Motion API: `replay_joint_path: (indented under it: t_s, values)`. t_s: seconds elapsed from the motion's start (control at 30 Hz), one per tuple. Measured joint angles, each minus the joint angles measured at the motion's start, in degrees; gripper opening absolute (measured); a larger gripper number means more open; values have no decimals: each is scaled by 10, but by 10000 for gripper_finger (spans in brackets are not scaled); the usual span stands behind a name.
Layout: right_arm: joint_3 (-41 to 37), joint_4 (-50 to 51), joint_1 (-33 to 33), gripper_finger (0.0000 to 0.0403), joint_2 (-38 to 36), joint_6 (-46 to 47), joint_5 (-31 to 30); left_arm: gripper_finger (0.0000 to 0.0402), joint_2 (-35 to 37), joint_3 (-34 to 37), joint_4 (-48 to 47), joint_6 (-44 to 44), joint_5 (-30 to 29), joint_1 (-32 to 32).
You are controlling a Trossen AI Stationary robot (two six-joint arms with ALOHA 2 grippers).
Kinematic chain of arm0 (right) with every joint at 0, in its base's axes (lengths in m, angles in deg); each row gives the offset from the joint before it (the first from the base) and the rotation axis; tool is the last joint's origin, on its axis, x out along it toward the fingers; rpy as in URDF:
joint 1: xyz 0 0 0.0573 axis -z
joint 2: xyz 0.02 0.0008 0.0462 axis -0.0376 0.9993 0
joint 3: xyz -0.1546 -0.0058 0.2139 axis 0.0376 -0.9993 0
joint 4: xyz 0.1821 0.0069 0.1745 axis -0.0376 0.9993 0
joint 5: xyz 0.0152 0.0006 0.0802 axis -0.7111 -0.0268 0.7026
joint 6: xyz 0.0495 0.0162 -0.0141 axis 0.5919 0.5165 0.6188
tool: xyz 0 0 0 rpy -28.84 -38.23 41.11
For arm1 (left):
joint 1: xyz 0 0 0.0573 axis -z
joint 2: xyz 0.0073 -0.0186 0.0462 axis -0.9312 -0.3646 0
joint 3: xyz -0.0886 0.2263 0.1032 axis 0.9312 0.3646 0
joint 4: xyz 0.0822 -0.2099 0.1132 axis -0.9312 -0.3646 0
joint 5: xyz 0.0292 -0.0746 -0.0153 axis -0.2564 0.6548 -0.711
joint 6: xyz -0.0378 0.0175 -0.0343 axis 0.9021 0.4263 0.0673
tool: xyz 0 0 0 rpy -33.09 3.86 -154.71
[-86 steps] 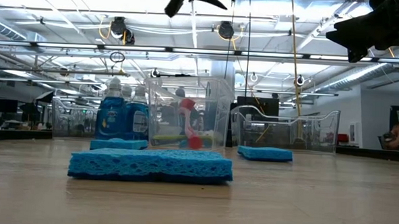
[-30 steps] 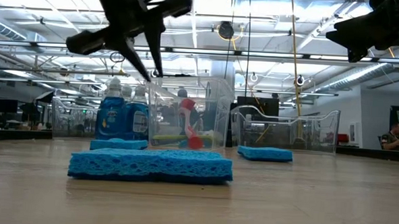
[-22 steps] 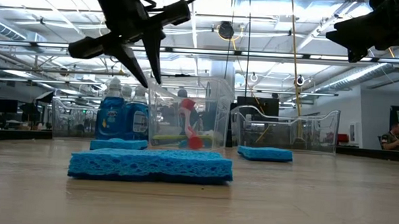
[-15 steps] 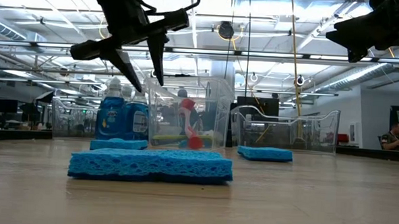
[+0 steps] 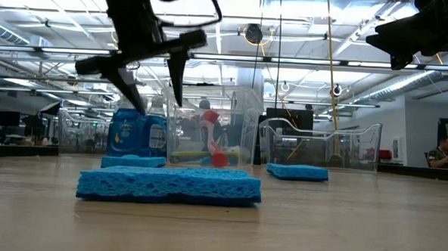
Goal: Pick & Place Kitchen Sink Supplies
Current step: Put the blue sponge into the right transparent bin
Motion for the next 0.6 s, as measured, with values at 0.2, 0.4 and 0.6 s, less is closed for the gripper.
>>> replay_joint_path:
  t_s: [0.2, 0.4, 0.6]
  values:
    - [0, 0, 0, 130, 0, 0, 0, 261, -10, 42, 1, 44, 17, -10]
    - [0, 0, 0, 130, 0, 0, 0, 265, -9, 63, 0, 60, 16, -22]
    - [0, 0, 0, 130, 0, 0, 0, 282, -18, 69, 3, 53, 19, -38]
